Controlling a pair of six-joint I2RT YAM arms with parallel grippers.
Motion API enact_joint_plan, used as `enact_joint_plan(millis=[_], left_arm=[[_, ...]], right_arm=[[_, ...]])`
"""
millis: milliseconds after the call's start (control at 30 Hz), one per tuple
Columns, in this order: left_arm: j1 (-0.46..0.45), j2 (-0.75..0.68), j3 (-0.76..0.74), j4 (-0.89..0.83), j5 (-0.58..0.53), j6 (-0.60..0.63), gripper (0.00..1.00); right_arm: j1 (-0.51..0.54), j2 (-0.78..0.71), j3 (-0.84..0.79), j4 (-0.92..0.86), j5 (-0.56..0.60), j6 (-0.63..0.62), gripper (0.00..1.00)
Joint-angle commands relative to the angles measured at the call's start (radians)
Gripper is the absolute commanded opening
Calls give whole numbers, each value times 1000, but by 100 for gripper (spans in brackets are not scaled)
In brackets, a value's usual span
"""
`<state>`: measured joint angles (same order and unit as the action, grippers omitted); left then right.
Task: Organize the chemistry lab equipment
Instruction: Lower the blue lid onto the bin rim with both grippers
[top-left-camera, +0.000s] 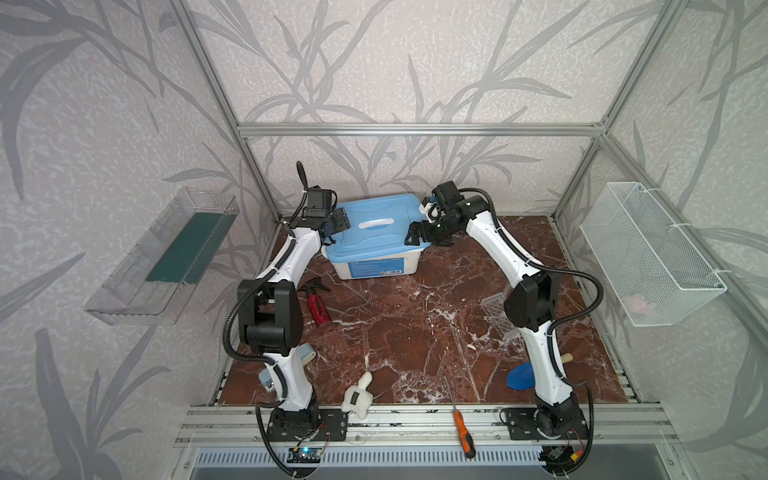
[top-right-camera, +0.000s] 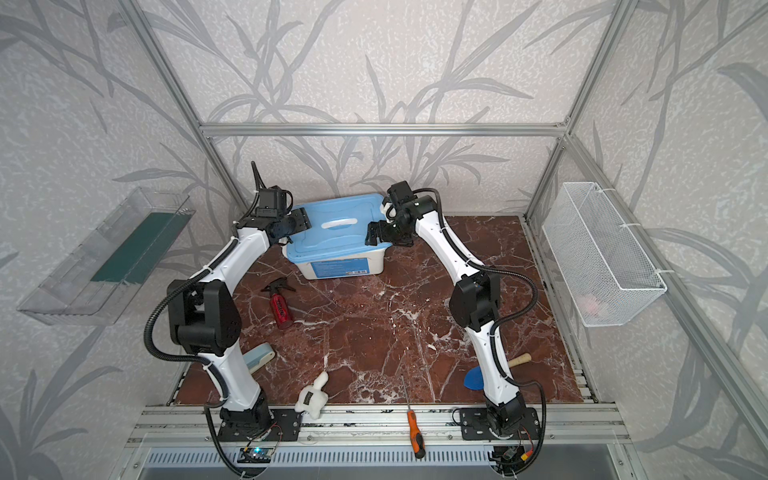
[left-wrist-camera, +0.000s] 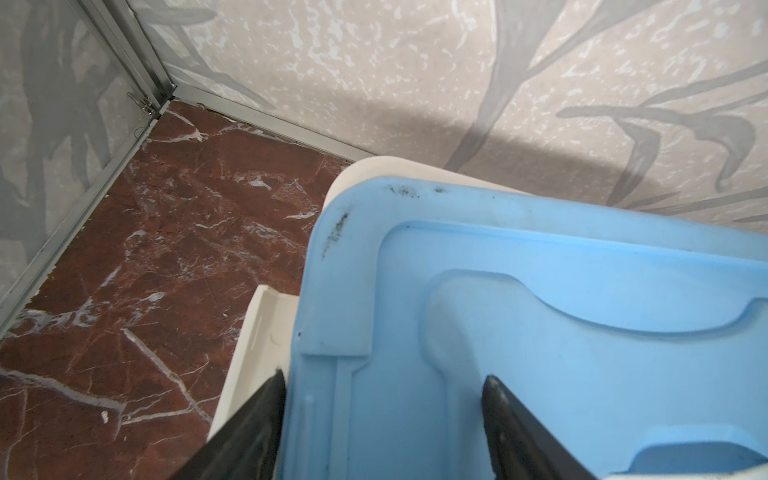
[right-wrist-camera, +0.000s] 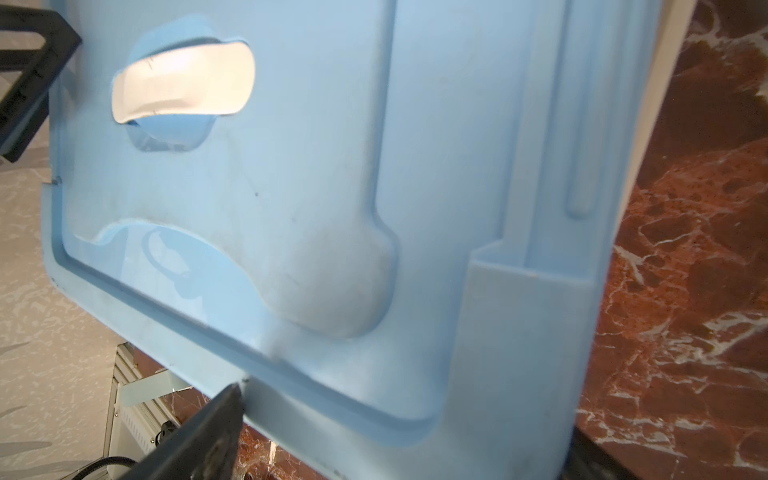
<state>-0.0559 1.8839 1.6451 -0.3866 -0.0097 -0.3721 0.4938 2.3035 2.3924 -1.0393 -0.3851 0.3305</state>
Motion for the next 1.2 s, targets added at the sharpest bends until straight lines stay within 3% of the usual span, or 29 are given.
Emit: enact_joint_plan(millis=[0,300,733,833,967,1167], left_arm=[[4,49,57,-70,-9,22,72],[11,86,91,-120,-111,47,69],[41,142,73,-69,23,13,61],[31,105,8,-27,51,12,57],[9,72,-50,4,65,-1,54],[-7,93,-30,-4,74,-7,54]], right_arm=[[6,-17,-31,-9,-27,-23,100],[29,-13,-33,-4,-47,-3,98],[51,18,-73,35,-12,39,98],[46,-15,-144,66,3,41,96],[9,-114,-315,192,-60,89,95],[-43,-270,-441,244,-5,62,96]])
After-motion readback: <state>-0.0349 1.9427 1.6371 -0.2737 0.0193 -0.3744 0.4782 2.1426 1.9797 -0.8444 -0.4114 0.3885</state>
